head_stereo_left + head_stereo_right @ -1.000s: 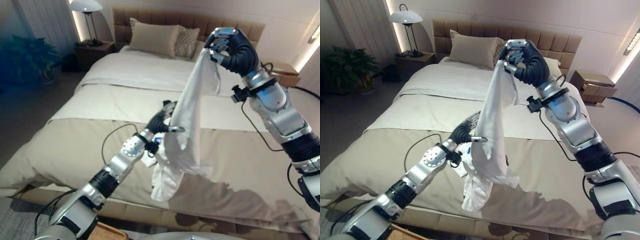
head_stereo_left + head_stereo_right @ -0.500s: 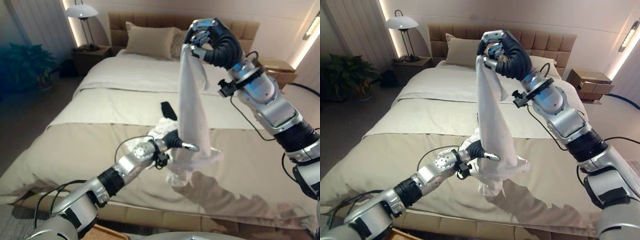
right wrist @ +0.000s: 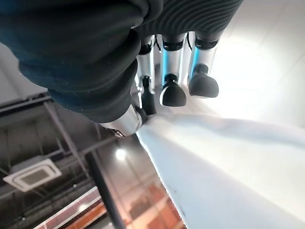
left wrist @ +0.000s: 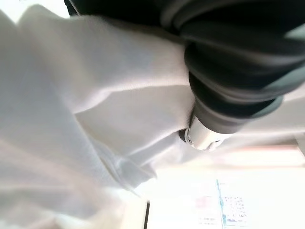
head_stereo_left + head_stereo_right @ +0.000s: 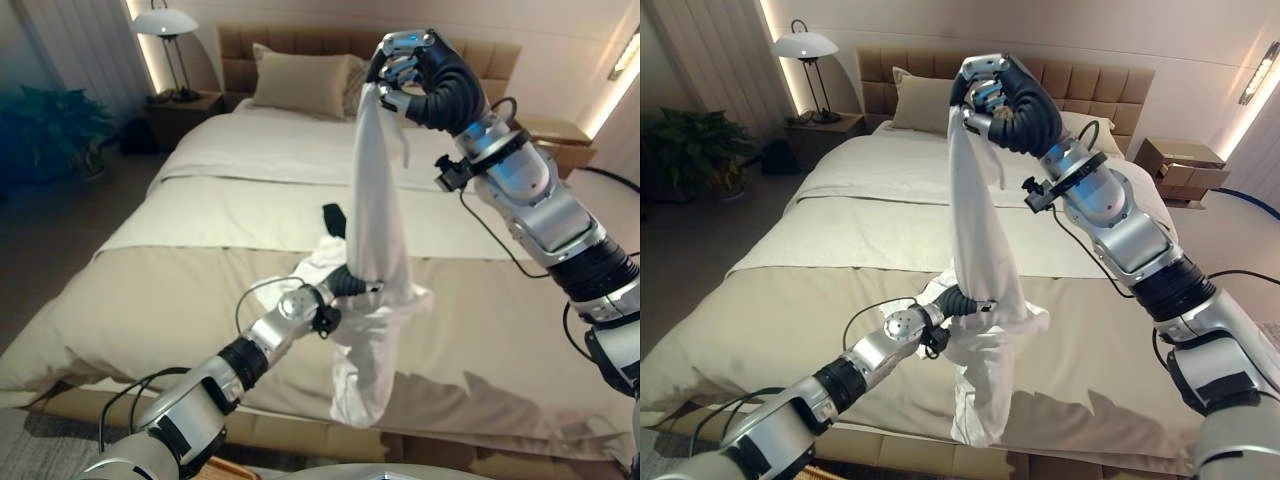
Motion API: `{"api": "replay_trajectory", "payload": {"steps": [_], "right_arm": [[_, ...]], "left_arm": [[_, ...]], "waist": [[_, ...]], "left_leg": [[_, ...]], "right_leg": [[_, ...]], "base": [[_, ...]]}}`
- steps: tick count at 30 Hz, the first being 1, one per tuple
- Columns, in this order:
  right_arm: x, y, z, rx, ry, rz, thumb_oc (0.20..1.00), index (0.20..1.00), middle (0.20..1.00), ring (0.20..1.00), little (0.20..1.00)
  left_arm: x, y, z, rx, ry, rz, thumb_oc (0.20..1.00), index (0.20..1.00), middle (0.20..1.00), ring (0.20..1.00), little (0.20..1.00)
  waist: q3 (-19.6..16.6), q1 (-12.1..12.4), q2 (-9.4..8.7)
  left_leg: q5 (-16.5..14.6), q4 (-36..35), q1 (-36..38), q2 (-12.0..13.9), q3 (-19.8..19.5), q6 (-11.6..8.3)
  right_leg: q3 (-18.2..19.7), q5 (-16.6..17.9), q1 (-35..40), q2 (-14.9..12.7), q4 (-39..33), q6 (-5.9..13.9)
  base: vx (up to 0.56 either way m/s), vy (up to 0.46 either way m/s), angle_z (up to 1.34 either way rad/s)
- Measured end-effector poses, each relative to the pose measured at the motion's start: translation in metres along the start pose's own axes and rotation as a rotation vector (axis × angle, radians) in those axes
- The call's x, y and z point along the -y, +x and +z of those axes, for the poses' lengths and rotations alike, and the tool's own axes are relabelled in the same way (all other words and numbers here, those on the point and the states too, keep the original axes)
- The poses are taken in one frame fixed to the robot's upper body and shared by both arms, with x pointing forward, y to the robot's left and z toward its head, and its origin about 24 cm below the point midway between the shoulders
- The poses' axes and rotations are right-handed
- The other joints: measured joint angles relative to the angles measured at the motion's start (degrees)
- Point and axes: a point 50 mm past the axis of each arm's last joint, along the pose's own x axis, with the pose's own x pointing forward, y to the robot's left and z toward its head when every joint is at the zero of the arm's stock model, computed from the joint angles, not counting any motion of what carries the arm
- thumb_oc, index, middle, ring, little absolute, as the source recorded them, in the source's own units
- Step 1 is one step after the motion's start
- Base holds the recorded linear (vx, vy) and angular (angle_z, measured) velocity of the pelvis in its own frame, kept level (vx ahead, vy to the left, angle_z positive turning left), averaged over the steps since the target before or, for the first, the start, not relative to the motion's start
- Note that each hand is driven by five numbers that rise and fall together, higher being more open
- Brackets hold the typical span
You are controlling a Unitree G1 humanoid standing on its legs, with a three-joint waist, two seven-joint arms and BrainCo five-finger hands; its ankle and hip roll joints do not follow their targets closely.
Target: Pick up clothes into the bucket
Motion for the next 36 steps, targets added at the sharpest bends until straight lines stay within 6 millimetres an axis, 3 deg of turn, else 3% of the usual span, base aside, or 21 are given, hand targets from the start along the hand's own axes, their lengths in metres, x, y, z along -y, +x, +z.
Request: {"api": "replay_trajectory", "payload": {"steps": [6,8,10,11,12,13,14,20,22,24,30,36], "right_arm": [[0.008,0.0,0.004,0.012,-0.011,-0.031,0.2,0.2,0.2,0.2,0.2],[0.012,-0.002,0.004,0.012,-0.017,-0.042,0.2,0.2,0.2,0.2,0.2],[0.025,-0.014,0.003,-0.001,-0.03,-0.098,0.2,0.2,0.2,0.2,0.2],[0.032,-0.022,0.0,-0.025,-0.038,-0.124,0.266,0.266,0.266,0.266,0.266],[0.035,-0.031,-0.005,-0.052,-0.04,-0.142,0.523,0.523,0.523,0.523,0.523],[0.037,-0.036,-0.009,-0.071,-0.038,-0.152,0.586,0.586,0.586,0.586,0.586],[0.04,-0.046,-0.014,-0.096,-0.031,-0.182,1.0,1.0,1.0,1.0,1.0],[0.059,-0.085,-0.028,-0.176,0.009,-0.34,1.0,1.0,1.0,1.0,1.0],[0.053,-0.089,-0.033,-0.193,0.043,-0.338,1.0,1.0,1.0,1.0,1.0],[0.047,-0.097,-0.039,-0.224,0.06,-0.325,1.0,1.0,1.0,1.0,1.0],[0.03,-0.115,-0.057,-0.323,0.105,-0.265,1.0,1.0,1.0,1.0,1.0],[0.01,-0.142,-0.091,-0.532,0.126,-0.207,1.0,1.0,1.0,1.0,1.0]], "left_arm": [[-0.016,-0.009,-0.002,0.037,-0.064,0.125,0.2,0.2,0.2,0.2,0.2],[-0.023,-0.019,-0.005,0.049,-0.081,0.16,0.2,0.2,0.2,0.2,0.2],[-0.029,-0.041,-0.008,0.105,-0.129,0.215,0.2,0.2,0.2,0.2,0.2],[-0.034,-0.052,-0.011,0.115,-0.136,0.241,0.2,0.2,0.2,0.2,0.2],[-0.041,-0.066,-0.013,0.133,-0.145,0.278,0.2,0.2,0.2,0.2,0.2],[-0.046,-0.076,-0.014,0.136,-0.145,0.306,0.2,0.2,0.2,0.2,0.2],[-0.053,-0.09,-0.013,0.154,-0.14,0.342,0.2,0.2,0.2,0.2,0.2],[-0.093,-0.181,-0.039,0.085,-0.143,0.647,0.2,0.2,0.2,0.2,0.2],[-0.098,-0.2,-0.039,0.084,-0.136,0.709,0.2,0.2,0.2,0.2,0.2],[-0.101,-0.206,-0.038,0.105,-0.154,0.74,0.2,0.2,0.2,0.2,0.2],[-0.106,-0.211,-0.006,0.283,-0.131,0.759,0.2,0.2,0.2,0.2,0.2],[-0.112,-0.215,0.016,0.392,-0.083,0.778,0.2,0.2,0.2,0.2,0.2]], "waist": [[0.01,0.23,-0.02],[0.04,0.49,-0.04],[0.14,1.3,-0.16],[0.16,1.6,-0.19],[0.21,2.16,-0.17],[0.28,2.5,-0.12],[0.41,2.94,-0.2],[1.3,4.79,0.32],[1.55,4.97,0.15],[1.64,5.75,0.17],[2.5,6.61,-0.41],[3.01,6.55,-0.04]], "left_leg": [[0.0,-0.01,-0.01,0.05,-0.27,0.01],[0.0,-0.03,-0.02,0.06,-0.35,0.01],[0.0,-0.06,0.1,0.15,-0.51,0.01],[0.0,-0.07,0.14,0.17,-0.58,0.01],[0.0,-0.07,0.14,0.17,-0.71,0.01],[0.0,-0.05,0.12,0.14,-0.76,0.01],[-0.03,-0.22,0.18,0.21,-0.78,0.02],[-0.02,-0.32,0.25,0.14,-0.97,0.02],[-0.01,-0.32,0.2,0.14,-1.22,0.03],[-0.02,-0.37,0.1,0.02,-1.5,0.03],[0.02,-0.28,-0.15,-0.1,-2.03,0.04],[0.06,0.31,-0.93,-0.22,-3.19,0.07]], "right_leg": [[-0.56,-0.02,0.13,0.02,-0.01,0.02],[-0.63,-0.03,0.2,0.02,-0.02,0.03],[-0.65,-0.13,0.4,0.07,-0.03,0.11],[-0.65,-0.18,0.48,0.1,-0.03,0.11],[-0.7,-0.25,0.51,0.08,-0.04,0.16],[-0.73,-0.25,0.56,0.07,-0.03,0.17],[-0.74,-0.33,0.57,0.02,-0.05,0.15],[-0.89,-0.34,0.68,-0.17,-0.11,0.17],[-1.12,-0.34,0.72,-0.18,-0.14,0.17],[-1.46,-0.42,0.79,-0.32,-0.17,0.28],[-2.31,-0.45,0.98,-0.37,-0.07,0.31],[-3.37,-0.48,1.1,-0.32,-0.06,0.35]], "base": [[0.0,-0.001,0.01],[0.0,0.0,0.0],[0.0,-0.003,0.02],[-0.03,-0.005,0.06],[0.0,-0.006,0.05],[0.01,-0.004,0.03],[0.04,-0.006,0.03],[0.0,0.0,0.0],[0.0,0.006,0.08],[0.0,0.006,0.07],[-0.01,0.004,0.05],[-0.01,0.003,0.09]]}}
